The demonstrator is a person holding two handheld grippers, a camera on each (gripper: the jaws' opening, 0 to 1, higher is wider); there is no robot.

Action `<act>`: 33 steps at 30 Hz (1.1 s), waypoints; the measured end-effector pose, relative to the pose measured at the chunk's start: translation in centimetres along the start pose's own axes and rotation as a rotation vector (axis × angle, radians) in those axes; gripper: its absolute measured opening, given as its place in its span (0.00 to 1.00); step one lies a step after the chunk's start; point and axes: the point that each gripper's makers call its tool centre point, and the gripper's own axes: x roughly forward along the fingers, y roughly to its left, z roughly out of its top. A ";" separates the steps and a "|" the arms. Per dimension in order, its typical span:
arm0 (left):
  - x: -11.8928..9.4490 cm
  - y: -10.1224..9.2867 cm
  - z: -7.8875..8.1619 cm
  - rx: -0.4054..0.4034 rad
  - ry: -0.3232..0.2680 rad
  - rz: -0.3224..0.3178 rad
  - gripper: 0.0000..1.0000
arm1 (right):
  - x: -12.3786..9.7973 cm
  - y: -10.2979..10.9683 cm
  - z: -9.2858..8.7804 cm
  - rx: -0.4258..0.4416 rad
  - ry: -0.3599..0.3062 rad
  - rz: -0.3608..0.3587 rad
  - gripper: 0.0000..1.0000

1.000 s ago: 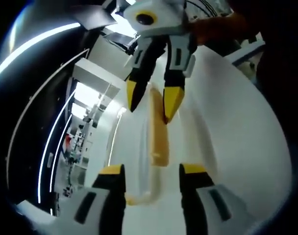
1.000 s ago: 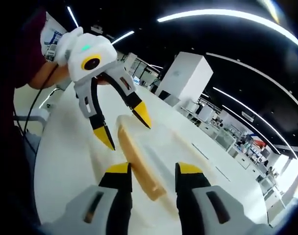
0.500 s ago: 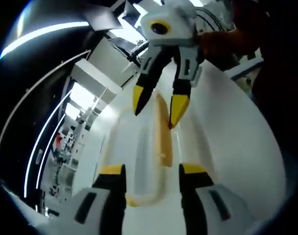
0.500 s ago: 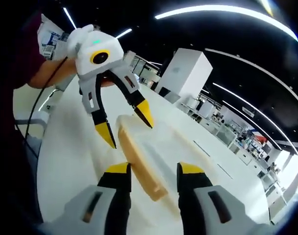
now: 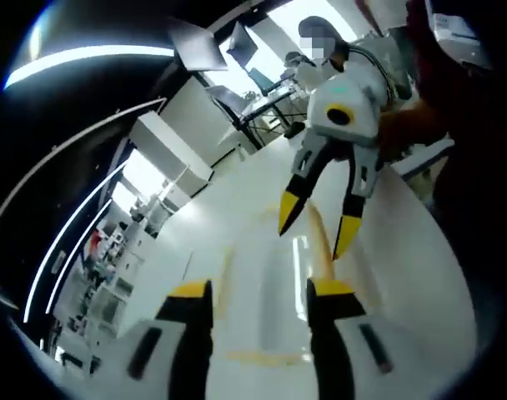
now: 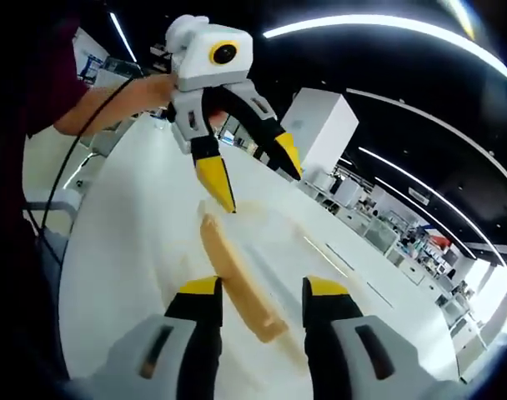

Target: Snap each plastic latch of the storage box into its locked position after aligning the lid with the box until every specified latch is closed and the lid sits flush.

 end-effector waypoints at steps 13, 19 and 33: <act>3.5 3.3 1.0 -0.109 0.014 0.040 0.47 | 0.0 0.0 0.2 -0.011 -0.067 -0.050 0.40; 5.2 2.1 -1.0 -0.105 0.153 -0.158 0.55 | -0.1 0.0 0.3 0.002 -0.091 -0.027 0.42; 7.4 0.1 -1.5 -0.135 0.418 -0.476 0.55 | -0.1 0.2 0.8 0.117 -0.148 -0.010 0.53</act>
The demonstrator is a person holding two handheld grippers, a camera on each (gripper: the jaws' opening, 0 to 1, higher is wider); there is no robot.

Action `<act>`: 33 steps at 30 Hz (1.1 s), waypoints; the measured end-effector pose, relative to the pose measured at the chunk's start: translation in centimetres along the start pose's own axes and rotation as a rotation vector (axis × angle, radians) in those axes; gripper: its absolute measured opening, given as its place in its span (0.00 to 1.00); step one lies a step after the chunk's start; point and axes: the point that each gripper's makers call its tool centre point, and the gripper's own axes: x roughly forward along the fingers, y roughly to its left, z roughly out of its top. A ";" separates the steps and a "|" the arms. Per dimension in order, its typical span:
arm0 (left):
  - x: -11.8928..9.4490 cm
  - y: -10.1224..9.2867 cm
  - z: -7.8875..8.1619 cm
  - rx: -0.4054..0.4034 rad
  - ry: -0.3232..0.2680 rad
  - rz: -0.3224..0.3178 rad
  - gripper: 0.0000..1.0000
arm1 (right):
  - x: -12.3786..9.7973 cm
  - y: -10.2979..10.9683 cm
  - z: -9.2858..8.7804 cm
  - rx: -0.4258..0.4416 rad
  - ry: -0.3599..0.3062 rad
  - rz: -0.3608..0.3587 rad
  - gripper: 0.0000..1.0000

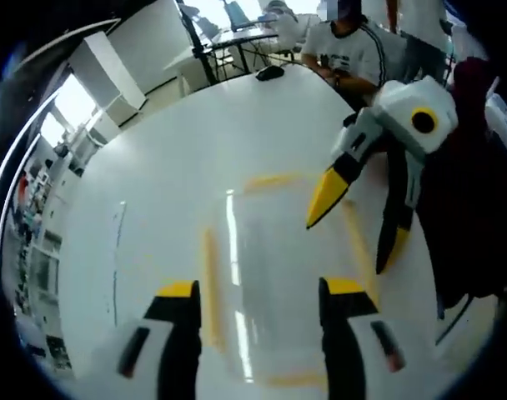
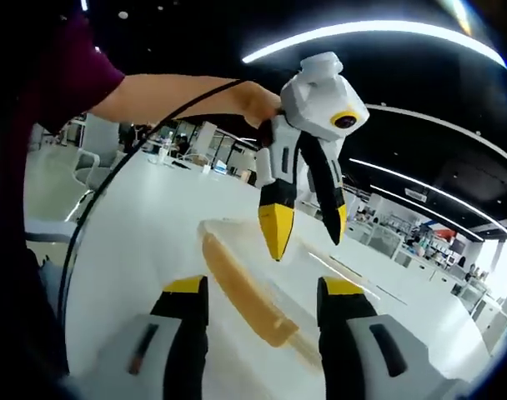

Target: Snap each plastic latch of the storage box into its locked position after aligning the lid with the box until every specified latch is closed and the lid sits flush.

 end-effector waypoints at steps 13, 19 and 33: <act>1.4 0.3 -0.1 -0.032 0.162 -0.141 0.63 | 0.0 0.3 0.0 -0.014 0.007 -0.037 0.60; 1.7 0.1 -0.3 -0.040 0.180 -0.199 0.64 | -0.3 0.3 0.1 0.004 -0.024 -0.049 0.65; 2.1 0.5 -0.5 -0.025 0.263 -0.269 0.67 | -0.3 -0.5 0.5 0.036 -0.092 -0.073 0.67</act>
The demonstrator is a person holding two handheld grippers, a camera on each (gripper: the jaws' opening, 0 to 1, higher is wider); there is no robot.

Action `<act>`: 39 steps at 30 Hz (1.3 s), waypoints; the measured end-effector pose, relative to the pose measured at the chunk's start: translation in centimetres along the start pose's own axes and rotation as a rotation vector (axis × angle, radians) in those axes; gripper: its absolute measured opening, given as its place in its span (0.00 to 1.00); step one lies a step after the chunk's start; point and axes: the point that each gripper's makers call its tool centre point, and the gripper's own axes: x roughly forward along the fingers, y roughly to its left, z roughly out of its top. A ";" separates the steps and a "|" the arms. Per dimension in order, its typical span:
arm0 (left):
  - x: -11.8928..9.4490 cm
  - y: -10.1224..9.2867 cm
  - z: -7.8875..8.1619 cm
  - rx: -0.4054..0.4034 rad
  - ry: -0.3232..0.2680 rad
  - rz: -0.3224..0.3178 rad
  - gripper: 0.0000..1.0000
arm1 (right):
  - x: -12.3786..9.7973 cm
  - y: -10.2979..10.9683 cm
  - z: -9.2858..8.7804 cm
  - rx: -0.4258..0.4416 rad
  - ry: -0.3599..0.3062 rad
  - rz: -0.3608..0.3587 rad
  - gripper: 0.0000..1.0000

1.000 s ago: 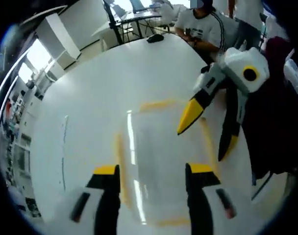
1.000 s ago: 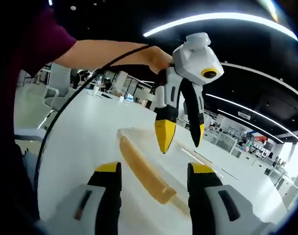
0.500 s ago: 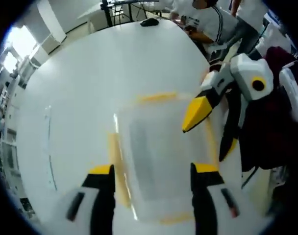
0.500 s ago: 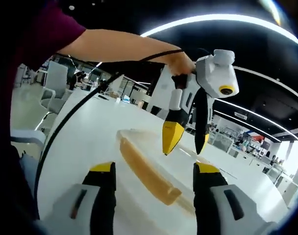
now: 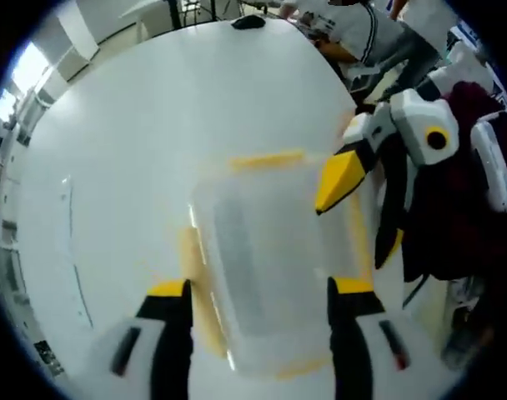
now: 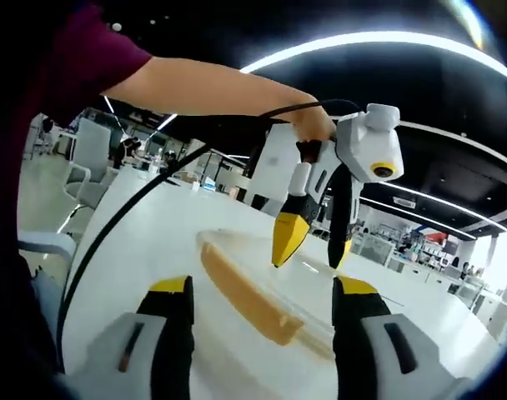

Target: Snap each plastic latch of the storage box into its locked position after aligning the lid with the box until every specified latch is closed and the lid sits flush.

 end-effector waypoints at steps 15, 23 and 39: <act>0.9 -1.2 -0.3 -0.087 0.062 -0.119 0.64 | 0.1 -0.6 0.0 0.010 0.011 -0.034 0.63; 0.8 -1.5 -0.4 -0.093 0.006 -0.130 0.63 | -0.1 -0.8 0.0 -0.004 0.014 -0.046 0.60; 1.1 -1.1 -0.3 -0.104 0.045 -0.159 0.59 | -0.3 -0.9 -0.5 -0.086 0.076 -0.075 0.57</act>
